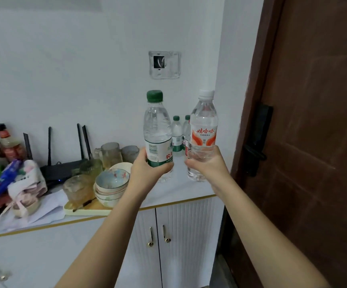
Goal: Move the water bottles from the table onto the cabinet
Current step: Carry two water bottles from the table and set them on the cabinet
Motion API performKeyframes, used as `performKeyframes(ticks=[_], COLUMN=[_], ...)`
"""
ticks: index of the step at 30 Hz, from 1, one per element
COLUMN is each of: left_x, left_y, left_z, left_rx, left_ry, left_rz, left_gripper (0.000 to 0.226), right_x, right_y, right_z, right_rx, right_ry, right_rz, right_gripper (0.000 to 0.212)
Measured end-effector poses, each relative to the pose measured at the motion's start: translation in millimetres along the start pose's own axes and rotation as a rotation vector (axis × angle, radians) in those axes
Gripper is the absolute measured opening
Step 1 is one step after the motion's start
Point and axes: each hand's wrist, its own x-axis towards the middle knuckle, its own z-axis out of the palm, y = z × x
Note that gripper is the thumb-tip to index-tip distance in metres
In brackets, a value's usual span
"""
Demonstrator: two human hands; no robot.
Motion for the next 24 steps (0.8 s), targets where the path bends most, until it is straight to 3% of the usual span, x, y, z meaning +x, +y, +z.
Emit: performKeyframes(ticks=[7,13,24], left_x=[49,93,134], left_y=[-63,-129,-195], left_z=[35,70,107], left_rx=[0.037,0.118,0.184], left_ry=[-0.02,0.005,0.101], left_rz=[-0.071,-0.176,-0.31], left_gripper=[0.053,0.062,0.061], right_x=[55,116,180], right_y=[65,129,202], right_z=[5,7,25], right_rx=[-0.042,-0.08,-0.163], right_ry=[-0.03,-0.079,-0.159], right_rz=[0.054,0.156,0.19], right_gripper=[0.071,0.086,0.071])
